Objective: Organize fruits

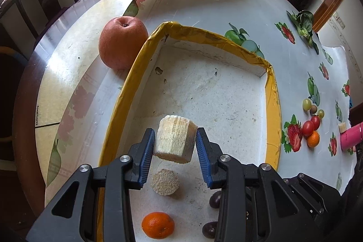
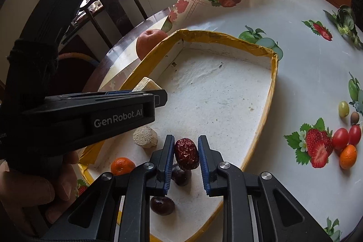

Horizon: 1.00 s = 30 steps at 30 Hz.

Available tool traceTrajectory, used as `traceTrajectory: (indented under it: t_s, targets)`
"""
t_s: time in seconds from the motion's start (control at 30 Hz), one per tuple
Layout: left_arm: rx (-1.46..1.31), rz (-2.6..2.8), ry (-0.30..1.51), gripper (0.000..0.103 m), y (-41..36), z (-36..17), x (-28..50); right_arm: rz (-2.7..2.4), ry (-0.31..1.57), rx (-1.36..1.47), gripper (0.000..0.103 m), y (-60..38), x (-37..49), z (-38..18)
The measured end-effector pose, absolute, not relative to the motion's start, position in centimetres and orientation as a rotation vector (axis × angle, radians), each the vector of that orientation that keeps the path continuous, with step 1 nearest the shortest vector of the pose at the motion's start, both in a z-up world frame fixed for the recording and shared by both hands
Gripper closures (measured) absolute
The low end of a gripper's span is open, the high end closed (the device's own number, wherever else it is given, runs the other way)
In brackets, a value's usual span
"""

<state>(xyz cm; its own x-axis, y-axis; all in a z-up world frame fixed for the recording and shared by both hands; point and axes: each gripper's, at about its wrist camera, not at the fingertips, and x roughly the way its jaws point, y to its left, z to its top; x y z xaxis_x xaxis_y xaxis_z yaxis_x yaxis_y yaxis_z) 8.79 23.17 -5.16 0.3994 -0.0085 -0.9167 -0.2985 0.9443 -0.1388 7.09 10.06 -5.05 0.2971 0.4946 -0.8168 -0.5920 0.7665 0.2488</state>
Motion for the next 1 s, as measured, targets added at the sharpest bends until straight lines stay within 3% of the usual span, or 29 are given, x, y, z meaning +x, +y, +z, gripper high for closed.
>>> traceTrajectory:
  t_s: [0.37,0.63,1.0]
  targets:
    - [-0.350,0.186,1.217,0.068,23.3,-7.9,9.6,0.722,1.102,-0.132,0.081,11.2,8.5,-8.2]
    - [-0.360,0.187,1.216,0.068,23.3,-7.3,9.0,0.732,1.096,-0.124,0.066,10.7,8.2,-7.5]
    - [-0.357,0.178,1.193,0.068,22.4,-5.4,6.9,0.687,1.048,-0.080,0.066,6.5,5.9,-4.2]
